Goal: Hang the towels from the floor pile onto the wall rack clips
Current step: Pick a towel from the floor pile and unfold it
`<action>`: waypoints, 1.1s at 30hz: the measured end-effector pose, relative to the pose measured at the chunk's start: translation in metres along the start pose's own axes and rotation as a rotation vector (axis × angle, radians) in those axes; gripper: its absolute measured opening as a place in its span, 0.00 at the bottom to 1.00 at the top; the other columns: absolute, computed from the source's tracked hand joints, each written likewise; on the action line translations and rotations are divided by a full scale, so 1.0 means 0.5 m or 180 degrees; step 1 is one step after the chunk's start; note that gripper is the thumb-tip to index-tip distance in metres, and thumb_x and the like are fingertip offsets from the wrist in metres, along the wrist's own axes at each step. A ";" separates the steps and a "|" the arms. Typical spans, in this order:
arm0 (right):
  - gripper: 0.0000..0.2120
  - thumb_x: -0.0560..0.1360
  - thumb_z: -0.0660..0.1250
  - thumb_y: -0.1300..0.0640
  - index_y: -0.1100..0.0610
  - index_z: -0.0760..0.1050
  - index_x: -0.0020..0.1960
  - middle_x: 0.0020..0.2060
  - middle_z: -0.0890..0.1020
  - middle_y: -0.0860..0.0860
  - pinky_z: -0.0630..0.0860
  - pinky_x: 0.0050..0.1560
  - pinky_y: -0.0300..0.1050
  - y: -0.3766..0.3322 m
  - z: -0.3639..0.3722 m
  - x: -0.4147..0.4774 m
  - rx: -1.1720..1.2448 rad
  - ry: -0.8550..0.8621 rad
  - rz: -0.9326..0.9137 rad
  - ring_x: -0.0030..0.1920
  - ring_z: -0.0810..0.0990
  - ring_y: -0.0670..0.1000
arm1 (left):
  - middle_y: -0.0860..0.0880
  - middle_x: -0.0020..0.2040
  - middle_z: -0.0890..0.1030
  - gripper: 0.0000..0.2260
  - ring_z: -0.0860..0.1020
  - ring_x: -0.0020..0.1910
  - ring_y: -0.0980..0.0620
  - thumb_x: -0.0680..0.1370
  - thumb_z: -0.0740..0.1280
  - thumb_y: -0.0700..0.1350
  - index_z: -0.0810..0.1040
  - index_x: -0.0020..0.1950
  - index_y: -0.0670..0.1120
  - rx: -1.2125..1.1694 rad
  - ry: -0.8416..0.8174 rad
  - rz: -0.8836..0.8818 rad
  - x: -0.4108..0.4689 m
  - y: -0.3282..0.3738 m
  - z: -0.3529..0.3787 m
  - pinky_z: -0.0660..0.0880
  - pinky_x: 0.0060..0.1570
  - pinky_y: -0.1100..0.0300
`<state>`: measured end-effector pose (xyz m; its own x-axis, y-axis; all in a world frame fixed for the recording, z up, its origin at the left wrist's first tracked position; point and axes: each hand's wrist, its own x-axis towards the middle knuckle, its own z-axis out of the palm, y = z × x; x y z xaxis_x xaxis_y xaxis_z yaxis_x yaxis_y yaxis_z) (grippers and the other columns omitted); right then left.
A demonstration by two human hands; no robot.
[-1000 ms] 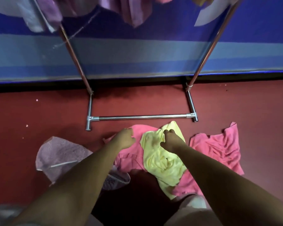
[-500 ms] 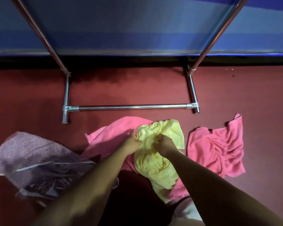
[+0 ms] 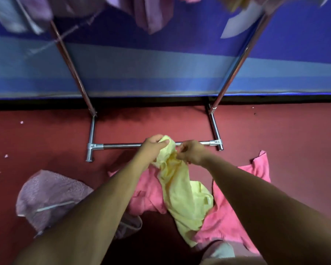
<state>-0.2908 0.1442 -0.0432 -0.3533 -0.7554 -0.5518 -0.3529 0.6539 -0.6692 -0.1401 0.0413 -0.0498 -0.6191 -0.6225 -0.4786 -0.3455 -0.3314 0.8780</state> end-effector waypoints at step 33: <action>0.09 0.75 0.74 0.56 0.60 0.79 0.50 0.39 0.82 0.55 0.74 0.47 0.47 -0.418 -0.084 -0.441 0.0675 -0.0215 -0.1934 0.42 0.79 0.48 | 0.49 0.38 0.82 0.11 0.78 0.37 0.54 0.76 0.68 0.30 0.81 0.47 0.46 0.0122 -0.0211 0.1856 -0.479 0.397 -0.174 0.75 0.40 0.63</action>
<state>-0.1752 0.1758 0.2393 -0.0868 -0.9938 -0.0692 -0.2917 0.0918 -0.9521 0.0010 0.0631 0.2403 -0.7570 -0.6482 0.0827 0.0410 0.0791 0.9960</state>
